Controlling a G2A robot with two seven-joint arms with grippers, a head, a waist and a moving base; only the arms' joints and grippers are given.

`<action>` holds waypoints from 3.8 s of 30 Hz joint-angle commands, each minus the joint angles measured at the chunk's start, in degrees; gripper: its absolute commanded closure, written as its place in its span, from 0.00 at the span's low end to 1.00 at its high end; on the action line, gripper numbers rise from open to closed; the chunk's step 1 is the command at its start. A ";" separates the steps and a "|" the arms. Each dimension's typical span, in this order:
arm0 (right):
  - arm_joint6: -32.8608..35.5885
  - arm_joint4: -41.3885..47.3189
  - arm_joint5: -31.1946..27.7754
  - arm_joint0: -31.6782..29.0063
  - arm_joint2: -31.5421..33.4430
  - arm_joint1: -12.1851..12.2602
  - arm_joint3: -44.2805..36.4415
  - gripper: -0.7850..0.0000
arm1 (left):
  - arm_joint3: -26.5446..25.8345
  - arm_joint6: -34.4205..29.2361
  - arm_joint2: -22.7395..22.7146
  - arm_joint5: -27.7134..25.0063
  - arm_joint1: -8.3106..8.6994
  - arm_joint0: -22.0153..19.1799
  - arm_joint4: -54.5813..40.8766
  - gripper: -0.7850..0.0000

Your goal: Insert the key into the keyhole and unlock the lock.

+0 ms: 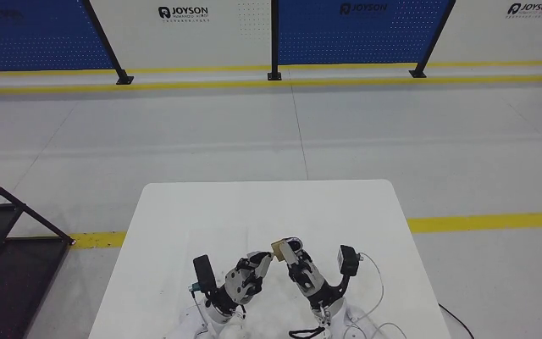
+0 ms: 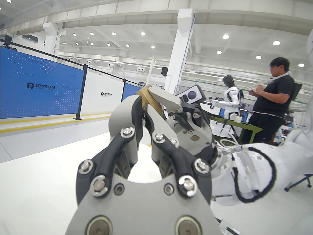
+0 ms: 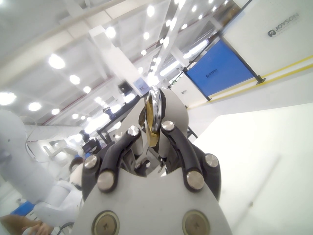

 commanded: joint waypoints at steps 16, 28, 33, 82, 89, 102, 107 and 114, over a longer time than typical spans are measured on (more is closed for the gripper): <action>-0.03 0.57 -0.76 -0.64 0.91 0.29 -0.58 1.00 | 0.73 -4.29 0.40 -8.83 0.68 -0.21 -9.25 0.73; 0.58 0.89 -1.32 -0.98 1.46 0.51 -1.03 1.00 | 0.09 -27.80 1.46 -20.42 2.83 -1.57 -37.49 0.80; 0.70 0.78 -1.11 -1.02 1.46 0.54 -1.18 1.00 | -1.41 -36.65 2.30 -20.42 4.22 -2.65 -47.51 0.81; 1.48 0.91 -0.86 -1.02 1.25 0.75 -1.39 1.00 | -3.95 -34.90 0.16 -15.50 5.47 -1.97 -34.88 1.00; 1.60 0.51 -0.74 -1.12 1.33 0.82 -1.54 1.00 | -4.60 -23.82 0.49 -10.29 4.67 -0.95 -21.94 1.00; 1.79 0.46 -0.09 -1.16 1.37 0.90 -1.74 1.00 | -4.19 -8.96 1.11 3.81 4.16 -0.56 -3.28 1.00; 1.90 0.45 -0.03 -1.11 1.27 0.92 -1.77 1.00 | -3.96 -5.03 1.28 10.70 4.19 -0.52 4.19 1.00; 1.95 0.56 -0.07 -1.09 1.23 0.96 -1.78 1.00 | -2.76 0.76 1.93 23.79 4.10 -0.93 15.49 1.00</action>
